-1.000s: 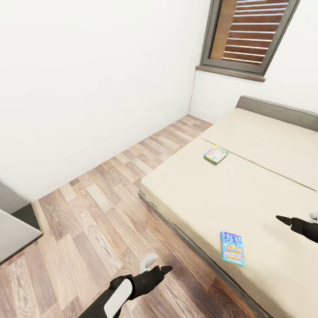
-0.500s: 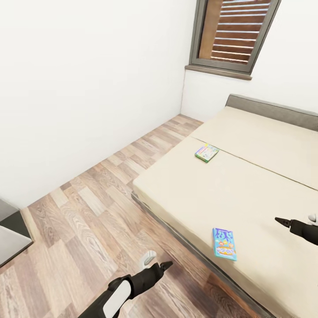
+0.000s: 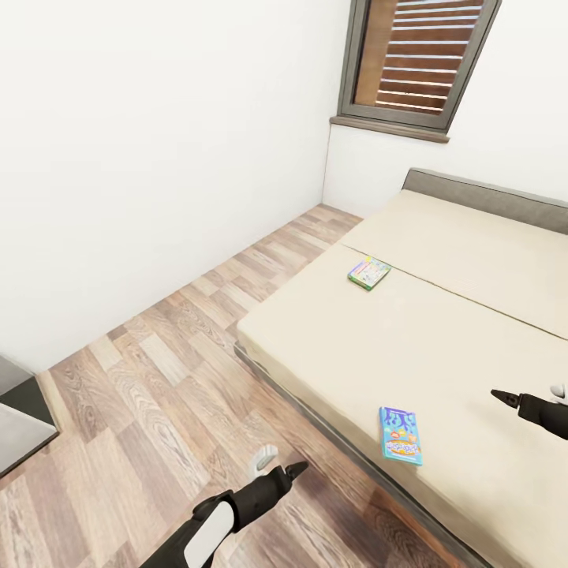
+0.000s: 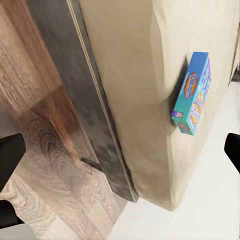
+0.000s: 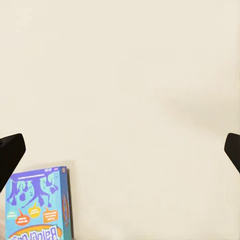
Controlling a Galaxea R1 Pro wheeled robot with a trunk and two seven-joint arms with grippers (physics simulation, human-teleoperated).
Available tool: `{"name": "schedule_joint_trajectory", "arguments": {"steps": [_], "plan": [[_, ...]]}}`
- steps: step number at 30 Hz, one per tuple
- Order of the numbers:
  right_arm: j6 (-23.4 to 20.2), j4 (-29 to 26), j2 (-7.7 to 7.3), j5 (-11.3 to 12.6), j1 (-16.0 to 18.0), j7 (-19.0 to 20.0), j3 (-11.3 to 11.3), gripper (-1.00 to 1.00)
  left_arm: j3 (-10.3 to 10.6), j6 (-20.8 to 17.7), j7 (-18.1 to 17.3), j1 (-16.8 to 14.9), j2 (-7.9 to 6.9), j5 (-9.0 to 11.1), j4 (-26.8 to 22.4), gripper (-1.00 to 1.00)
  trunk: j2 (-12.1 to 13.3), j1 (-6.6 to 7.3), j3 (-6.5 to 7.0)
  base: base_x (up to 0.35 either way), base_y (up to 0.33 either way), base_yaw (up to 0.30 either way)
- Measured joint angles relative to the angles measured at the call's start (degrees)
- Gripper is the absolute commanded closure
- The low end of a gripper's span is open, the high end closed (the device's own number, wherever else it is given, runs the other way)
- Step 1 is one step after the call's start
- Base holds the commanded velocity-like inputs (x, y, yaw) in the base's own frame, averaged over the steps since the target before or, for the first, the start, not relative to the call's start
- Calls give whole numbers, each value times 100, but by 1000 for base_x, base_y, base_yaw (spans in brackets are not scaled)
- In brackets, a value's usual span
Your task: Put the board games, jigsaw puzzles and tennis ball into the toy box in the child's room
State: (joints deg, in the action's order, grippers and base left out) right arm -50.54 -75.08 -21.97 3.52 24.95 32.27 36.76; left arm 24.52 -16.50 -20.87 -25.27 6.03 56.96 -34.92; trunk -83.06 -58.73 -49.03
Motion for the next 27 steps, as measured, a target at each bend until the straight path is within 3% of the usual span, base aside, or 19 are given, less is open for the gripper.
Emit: {"name": "schedule_joint_trajectory", "arguments": {"steps": [14, 27], "plan": [[-1, -19, 4, 0, -12, 0, -1, -100, 25, 114, -747, 0, 2, -51, 8, -100, 0, 0, 0, 0, 0, -2], [-1, -32, 0, 0, -18, 0, 2, -100, 7, 130, -896, -1, -3, -50, 13, -100, 0, 0, 0, 0, 0, 0]]}}
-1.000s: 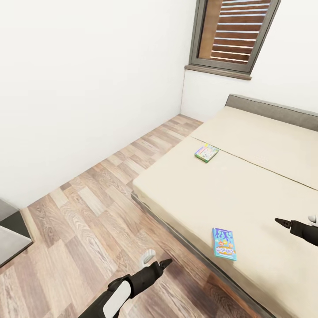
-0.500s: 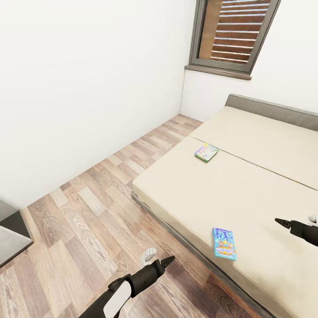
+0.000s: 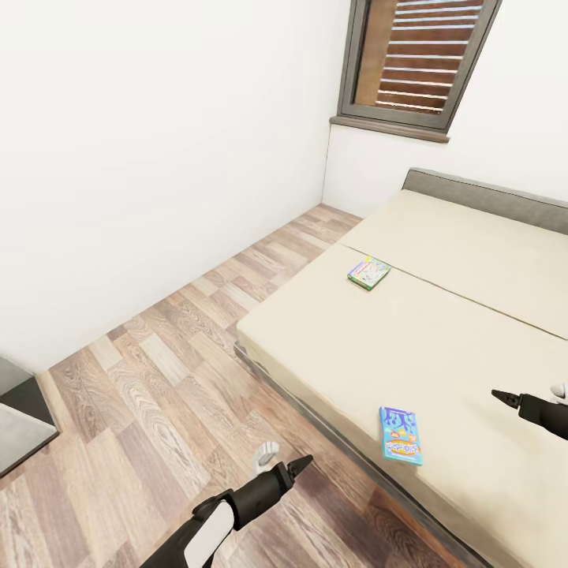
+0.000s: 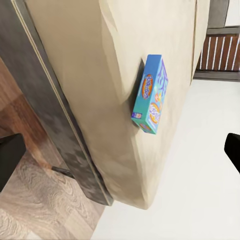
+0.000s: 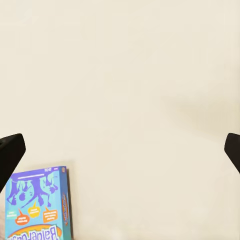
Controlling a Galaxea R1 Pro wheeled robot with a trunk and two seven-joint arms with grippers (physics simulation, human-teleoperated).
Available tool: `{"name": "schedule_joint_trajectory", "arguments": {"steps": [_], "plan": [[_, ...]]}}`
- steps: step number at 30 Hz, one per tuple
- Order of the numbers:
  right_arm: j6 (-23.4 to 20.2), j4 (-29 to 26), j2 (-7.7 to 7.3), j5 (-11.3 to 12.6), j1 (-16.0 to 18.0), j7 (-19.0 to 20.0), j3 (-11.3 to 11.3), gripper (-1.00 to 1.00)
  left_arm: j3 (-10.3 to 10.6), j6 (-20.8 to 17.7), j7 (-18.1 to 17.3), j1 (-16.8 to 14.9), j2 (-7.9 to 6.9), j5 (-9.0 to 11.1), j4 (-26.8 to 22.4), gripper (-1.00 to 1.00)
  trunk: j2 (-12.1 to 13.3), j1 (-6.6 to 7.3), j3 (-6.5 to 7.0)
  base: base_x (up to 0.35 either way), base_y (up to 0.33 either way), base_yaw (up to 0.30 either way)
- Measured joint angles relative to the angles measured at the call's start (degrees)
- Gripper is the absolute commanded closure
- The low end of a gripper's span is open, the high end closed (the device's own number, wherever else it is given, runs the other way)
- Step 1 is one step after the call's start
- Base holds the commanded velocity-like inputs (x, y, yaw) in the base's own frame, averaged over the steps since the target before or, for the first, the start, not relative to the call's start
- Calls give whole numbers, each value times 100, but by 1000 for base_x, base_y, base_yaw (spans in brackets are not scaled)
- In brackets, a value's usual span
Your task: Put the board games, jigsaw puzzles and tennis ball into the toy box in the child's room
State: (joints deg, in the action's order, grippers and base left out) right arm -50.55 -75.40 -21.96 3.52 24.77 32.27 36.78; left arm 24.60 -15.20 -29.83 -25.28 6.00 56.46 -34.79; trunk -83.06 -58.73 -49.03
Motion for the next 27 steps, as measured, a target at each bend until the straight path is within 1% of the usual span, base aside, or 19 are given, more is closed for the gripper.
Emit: {"name": "schedule_joint_trajectory", "arguments": {"steps": [10, 23, 27], "plan": [[-4, -61, -1, 0, -2, 3, 6, -100, 0, -14, -13, -4, 4, 1, 2, -100, 0, 0, -39, 0, 0, 0], [-15, -158, -25, -2, -2, 14, 22, -100, -2, -43, -9, -10, 11, 13, 12, -100, 0, 0, -145, 0, 0, 0], [-34, -281, -46, -1, -4, 19, 46, -100, 1, -50, -12, -16, 16, 14, 13, -100, 0, 0, -182, 0, 0, 0]]}}
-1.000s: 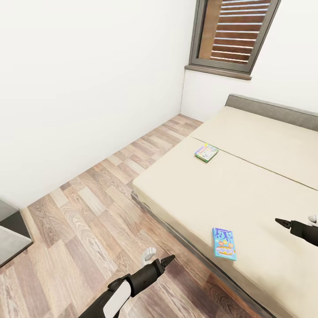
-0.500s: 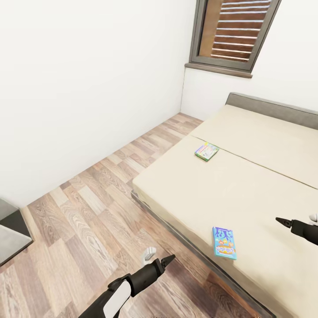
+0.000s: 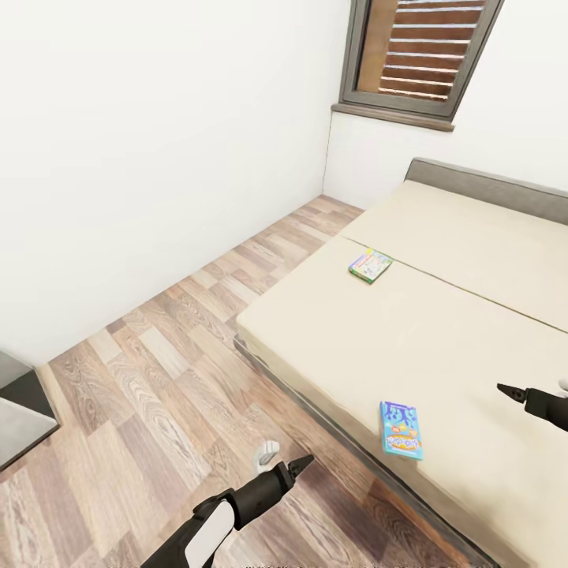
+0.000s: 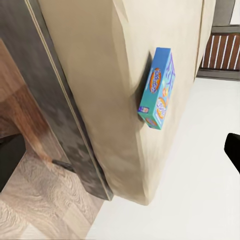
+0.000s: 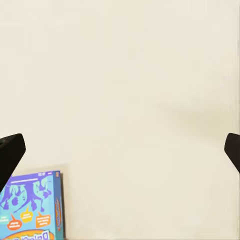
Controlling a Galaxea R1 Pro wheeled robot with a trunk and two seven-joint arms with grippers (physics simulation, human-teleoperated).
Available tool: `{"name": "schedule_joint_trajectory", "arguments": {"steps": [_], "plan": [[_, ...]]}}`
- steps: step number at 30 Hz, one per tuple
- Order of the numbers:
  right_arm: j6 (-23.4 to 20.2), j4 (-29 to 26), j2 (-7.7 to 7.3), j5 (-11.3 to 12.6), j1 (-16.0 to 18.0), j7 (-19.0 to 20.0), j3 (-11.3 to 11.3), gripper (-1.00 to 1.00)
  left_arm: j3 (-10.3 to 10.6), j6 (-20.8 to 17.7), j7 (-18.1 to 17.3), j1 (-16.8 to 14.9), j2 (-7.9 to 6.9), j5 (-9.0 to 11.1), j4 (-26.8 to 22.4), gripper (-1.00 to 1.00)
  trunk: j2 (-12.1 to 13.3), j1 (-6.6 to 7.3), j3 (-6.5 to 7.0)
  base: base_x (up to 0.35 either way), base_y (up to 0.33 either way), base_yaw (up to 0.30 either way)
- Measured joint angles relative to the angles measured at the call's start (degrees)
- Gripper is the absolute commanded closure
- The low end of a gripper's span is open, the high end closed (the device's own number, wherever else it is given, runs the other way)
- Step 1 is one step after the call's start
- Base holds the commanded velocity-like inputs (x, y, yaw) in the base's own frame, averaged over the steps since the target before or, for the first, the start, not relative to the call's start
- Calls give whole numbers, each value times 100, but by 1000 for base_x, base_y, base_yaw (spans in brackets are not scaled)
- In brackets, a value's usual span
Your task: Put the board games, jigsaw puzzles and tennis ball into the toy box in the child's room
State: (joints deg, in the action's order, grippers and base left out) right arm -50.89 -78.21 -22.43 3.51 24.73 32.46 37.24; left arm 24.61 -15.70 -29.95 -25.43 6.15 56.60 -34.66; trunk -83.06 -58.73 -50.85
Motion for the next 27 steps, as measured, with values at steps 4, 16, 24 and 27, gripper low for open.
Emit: {"name": "schedule_joint_trajectory", "arguments": {"steps": [4, 16, 24, 27], "plan": [[-84, -167, -9, -3, -15, 1, 60, -100, 1, -7, -12, -6, 4, 4, 1, -100, 0, 0, -37, 0, 0, 0], [-666, -1050, -38, 0, -403, 420, 817, -100, 16, 27, -43, -38, 19, -17, -24, -100, 0, 0, -148, 0, 0, 0], [-789, -1290, -94, -13, -567, 1226, 1231, -100, 37, 60, -58, -182, 37, -30, -40, -100, 0, 0, -222, 0, 0, 0], [-811, -1332, -116, -22, -597, 1436, 1326, -100, 47, 67, -61, -259, 51, -31, -31, -100, 0, 0, -250, 0, 0, 0]]}}
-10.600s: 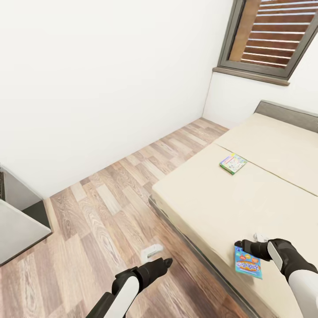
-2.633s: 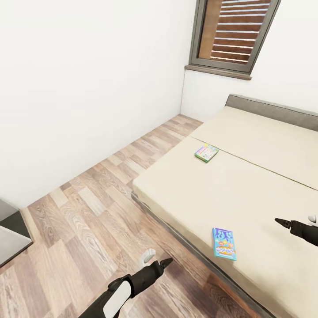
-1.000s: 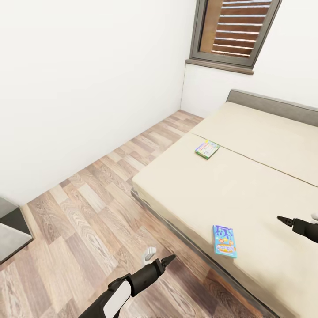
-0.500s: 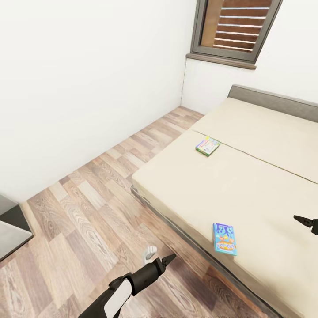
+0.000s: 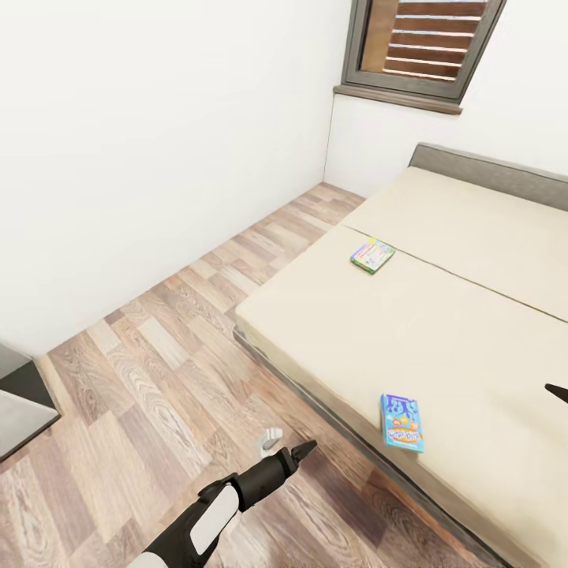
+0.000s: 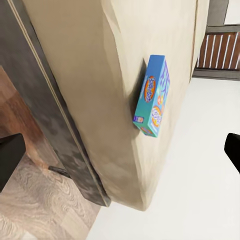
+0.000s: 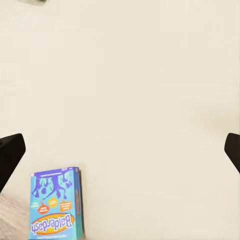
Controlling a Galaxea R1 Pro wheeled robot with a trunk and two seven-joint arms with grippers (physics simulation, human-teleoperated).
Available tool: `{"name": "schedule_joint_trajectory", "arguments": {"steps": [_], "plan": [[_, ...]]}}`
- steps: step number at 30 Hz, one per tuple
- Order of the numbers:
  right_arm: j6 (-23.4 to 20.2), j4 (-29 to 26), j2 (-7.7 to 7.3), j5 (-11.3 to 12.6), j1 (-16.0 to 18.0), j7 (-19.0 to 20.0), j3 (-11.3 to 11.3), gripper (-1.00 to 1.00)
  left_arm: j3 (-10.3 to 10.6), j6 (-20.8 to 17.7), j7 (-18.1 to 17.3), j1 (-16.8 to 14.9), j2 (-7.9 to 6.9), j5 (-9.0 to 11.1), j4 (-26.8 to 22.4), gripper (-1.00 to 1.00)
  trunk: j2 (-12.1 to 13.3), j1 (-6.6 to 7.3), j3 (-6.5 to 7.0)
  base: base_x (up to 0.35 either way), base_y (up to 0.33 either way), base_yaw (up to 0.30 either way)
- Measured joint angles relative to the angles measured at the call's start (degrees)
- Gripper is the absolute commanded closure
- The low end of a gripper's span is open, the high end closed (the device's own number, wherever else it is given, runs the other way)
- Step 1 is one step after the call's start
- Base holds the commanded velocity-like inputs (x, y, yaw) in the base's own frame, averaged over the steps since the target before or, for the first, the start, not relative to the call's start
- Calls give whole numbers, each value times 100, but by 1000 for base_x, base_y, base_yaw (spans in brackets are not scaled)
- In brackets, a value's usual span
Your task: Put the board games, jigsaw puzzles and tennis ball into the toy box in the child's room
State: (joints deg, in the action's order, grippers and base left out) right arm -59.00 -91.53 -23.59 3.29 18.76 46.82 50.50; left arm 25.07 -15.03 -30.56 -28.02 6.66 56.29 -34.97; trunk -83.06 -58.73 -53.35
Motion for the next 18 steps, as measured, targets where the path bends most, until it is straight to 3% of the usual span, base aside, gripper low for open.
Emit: {"name": "schedule_joint_trajectory", "arguments": {"steps": [18], "plan": [[-35, -69, -37, -15, -48, 355, 158, -100, 10, 13, -30, -161, 18, 2, 14, -100, 0, 0, -167, 0, 0, 0]]}}
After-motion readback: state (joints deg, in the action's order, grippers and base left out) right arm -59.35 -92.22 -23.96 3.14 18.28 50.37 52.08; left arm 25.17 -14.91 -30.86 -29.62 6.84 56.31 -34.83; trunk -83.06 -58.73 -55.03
